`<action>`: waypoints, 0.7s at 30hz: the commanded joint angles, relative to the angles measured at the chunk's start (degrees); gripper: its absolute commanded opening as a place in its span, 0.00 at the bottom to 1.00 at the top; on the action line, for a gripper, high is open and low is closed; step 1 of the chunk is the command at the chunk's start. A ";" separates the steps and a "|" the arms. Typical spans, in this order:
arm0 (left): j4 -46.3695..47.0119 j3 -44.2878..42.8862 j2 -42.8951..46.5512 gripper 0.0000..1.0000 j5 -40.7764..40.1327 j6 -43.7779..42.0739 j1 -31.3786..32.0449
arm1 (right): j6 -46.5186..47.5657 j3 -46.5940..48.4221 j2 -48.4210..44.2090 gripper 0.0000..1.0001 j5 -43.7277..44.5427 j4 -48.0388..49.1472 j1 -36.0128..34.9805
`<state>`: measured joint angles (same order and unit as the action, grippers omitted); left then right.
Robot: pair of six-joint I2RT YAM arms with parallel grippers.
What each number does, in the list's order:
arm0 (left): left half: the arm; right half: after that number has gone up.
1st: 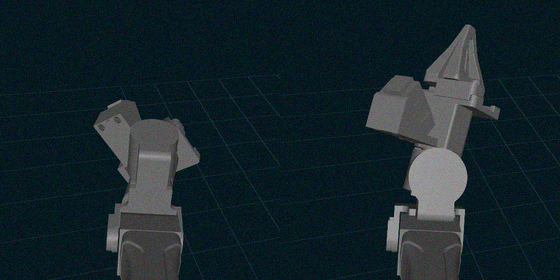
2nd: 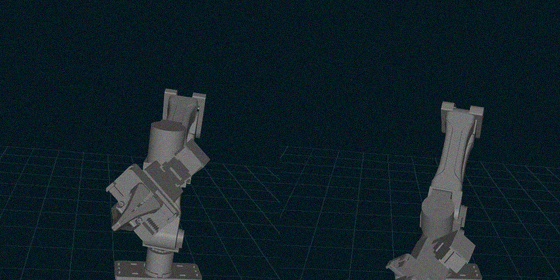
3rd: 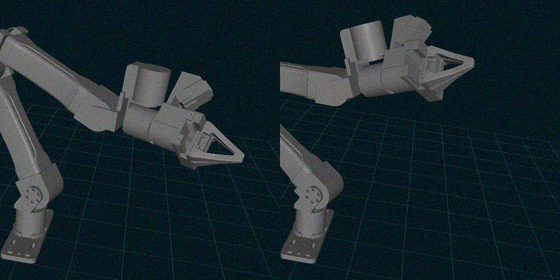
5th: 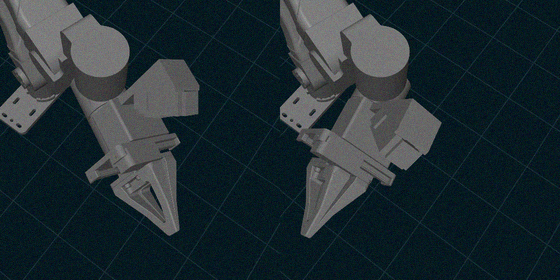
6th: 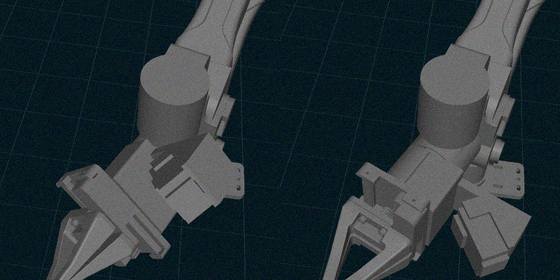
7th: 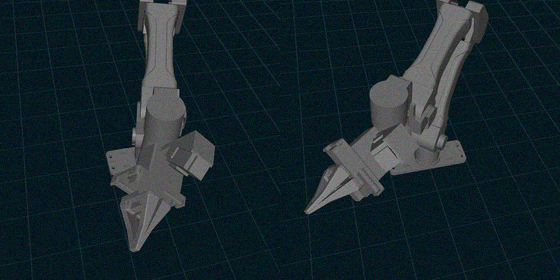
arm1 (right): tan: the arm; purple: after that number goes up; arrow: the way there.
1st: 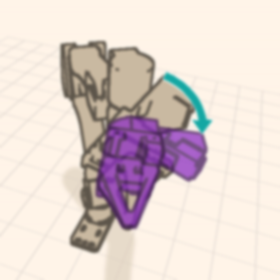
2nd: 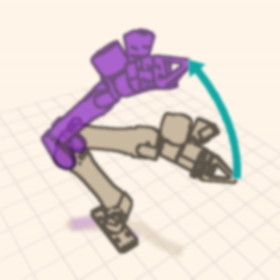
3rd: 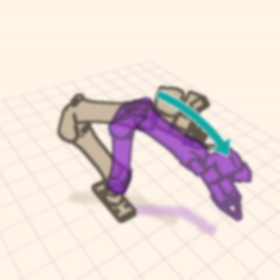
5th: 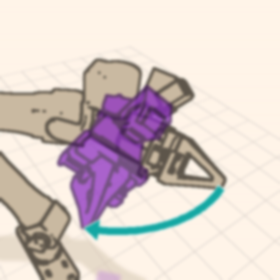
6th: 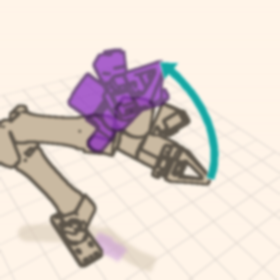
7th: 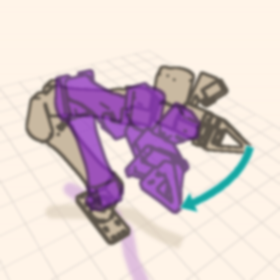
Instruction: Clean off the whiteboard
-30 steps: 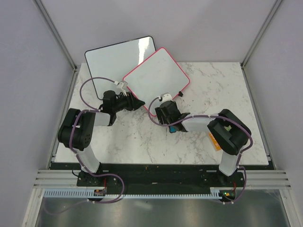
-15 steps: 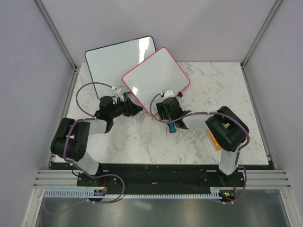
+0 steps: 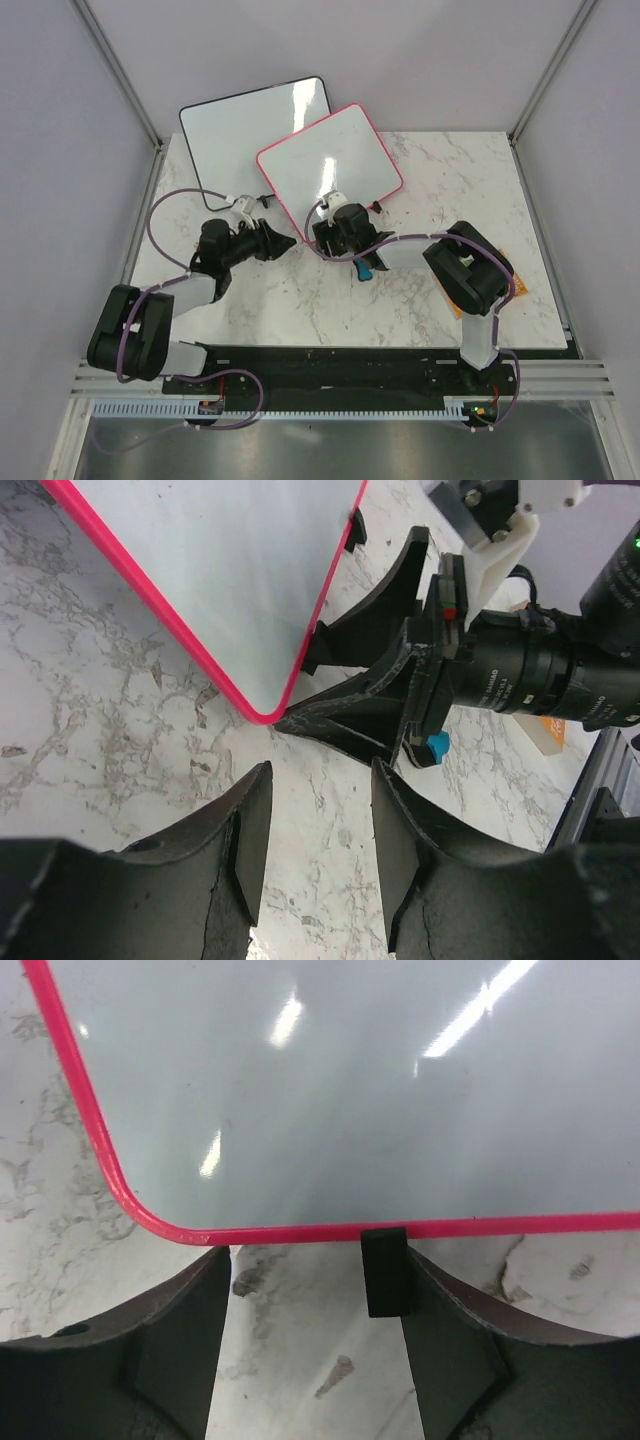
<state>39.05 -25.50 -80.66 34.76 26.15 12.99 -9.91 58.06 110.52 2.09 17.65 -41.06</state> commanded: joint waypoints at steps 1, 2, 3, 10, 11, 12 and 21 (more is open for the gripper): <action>-1.86 3.60 8.93 0.50 -5.22 -0.31 0.19 | 3.05 5.21 2.24 0.72 -5.87 -2.61 -3.06; -2.74 3.79 10.86 0.50 -6.19 -0.49 0.28 | 3.49 6.61 2.51 0.72 -5.87 -3.23 -3.76; -5.45 3.96 14.27 0.50 -8.55 -0.75 0.28 | 4.45 7.41 3.20 0.72 -6.04 -4.71 -4.20; -16.01 3.35 28.54 0.52 -17.44 -2.68 0.28 | 6.92 14.00 6.64 0.73 -6.49 -10.44 -6.75; -16.72 3.17 29.15 0.53 -18.15 -2.86 0.28 | 6.92 14.44 6.73 0.73 -6.74 -10.62 -7.02; -17.42 2.56 29.25 0.53 -18.33 -3.30 0.19 | 6.84 14.62 6.64 0.73 -6.92 -10.62 -7.02; -20.24 0.19 25.47 0.80 -17.28 -4.79 0.19 | 2.45 5.32 -4.59 0.79 -5.60 -8.60 -7.11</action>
<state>20.62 -22.44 -54.52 17.98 24.32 12.99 -4.93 68.64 115.04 -2.68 7.90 -47.57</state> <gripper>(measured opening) 0.735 0.766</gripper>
